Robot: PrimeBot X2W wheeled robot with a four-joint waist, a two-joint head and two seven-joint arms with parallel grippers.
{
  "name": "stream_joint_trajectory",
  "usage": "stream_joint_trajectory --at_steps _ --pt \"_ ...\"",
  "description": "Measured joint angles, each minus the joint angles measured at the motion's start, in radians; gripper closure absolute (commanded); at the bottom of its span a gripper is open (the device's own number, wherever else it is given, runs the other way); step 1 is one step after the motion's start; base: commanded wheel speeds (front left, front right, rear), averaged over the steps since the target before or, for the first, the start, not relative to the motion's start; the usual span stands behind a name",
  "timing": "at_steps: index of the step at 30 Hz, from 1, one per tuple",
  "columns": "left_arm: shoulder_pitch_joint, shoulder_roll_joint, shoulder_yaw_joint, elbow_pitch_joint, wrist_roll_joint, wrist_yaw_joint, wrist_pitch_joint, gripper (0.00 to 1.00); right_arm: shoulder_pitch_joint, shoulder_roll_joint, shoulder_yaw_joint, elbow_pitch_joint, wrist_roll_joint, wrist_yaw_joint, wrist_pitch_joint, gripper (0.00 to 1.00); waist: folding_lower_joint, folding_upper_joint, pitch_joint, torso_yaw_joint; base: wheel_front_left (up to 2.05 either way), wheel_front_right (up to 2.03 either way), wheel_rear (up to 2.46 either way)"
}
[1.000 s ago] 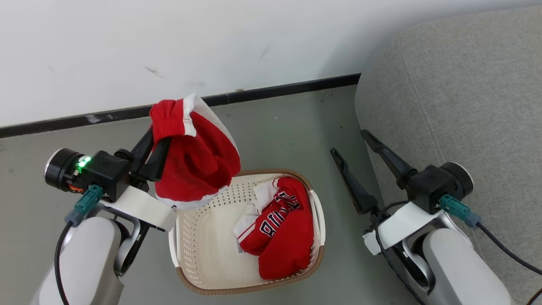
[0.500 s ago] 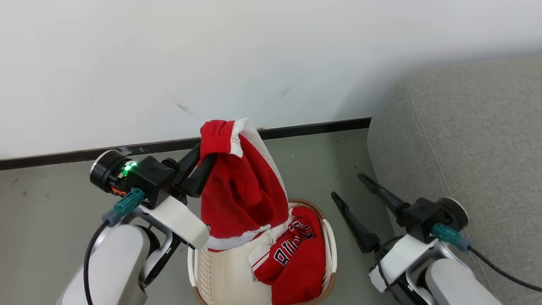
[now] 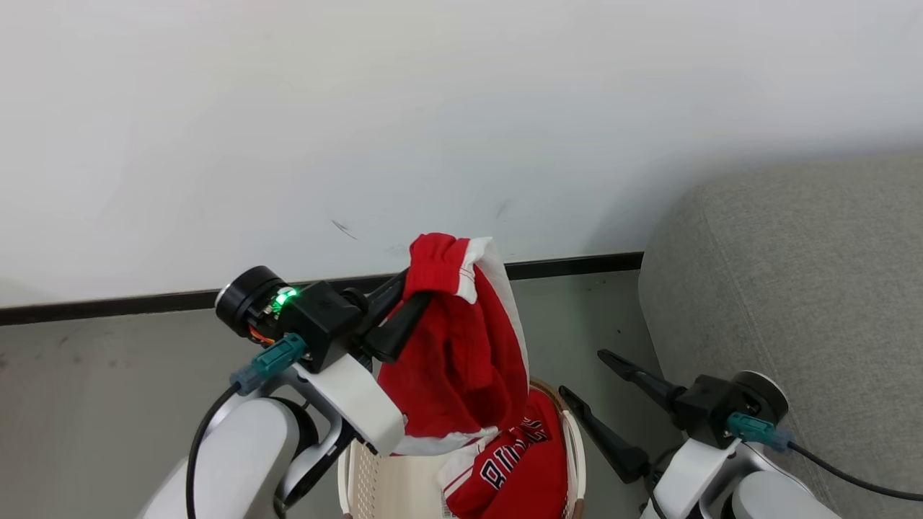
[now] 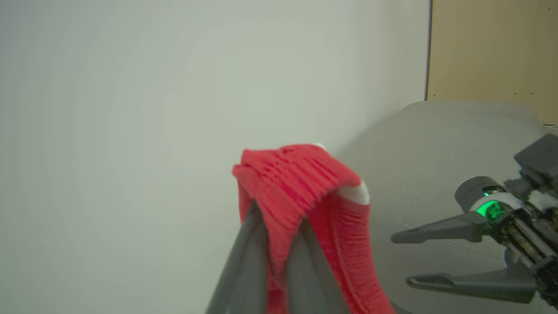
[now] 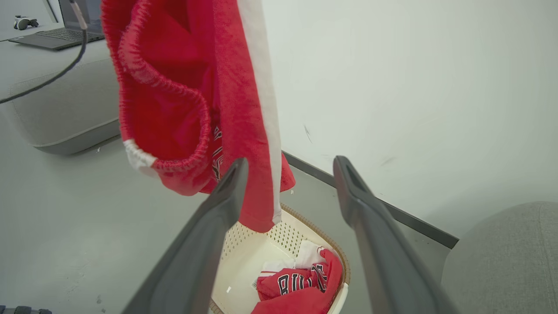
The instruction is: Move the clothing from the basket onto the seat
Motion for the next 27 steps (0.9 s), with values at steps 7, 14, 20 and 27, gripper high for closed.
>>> stream_joint_trajectory --at_steps 7,14,20,27 --pt "0.0 -0.02 -0.043 -0.038 -0.016 -0.004 0.026 1.0 -0.048 -0.044 0.111 0.003 0.053 0.0 0.016 0.0 0.0001 0.0 -0.032 0.015 0.0 0.0 0.0" --pt "0.0 -0.024 -0.08 -0.074 -0.041 -0.004 0.052 1.0 -0.108 -0.073 0.245 0.006 0.092 0.0 0.052 0.0 0.0 0.0 -0.05 0.029 0.0 0.0 0.0" --pt "0.0 -0.028 -0.105 -0.105 -0.051 -0.004 0.071 1.0 -0.169 -0.091 0.341 0.005 0.131 0.0 0.072 0.0 0.0 0.0 -0.059 0.045 0.0 0.0 0.0" --pt "0.0 -0.028 -0.116 -0.131 -0.07 -0.004 0.088 1.0 -0.231 -0.08 0.398 0.009 0.171 0.0 0.072 0.0 0.0 0.0 -0.061 0.06 0.0 0.0 0.0"
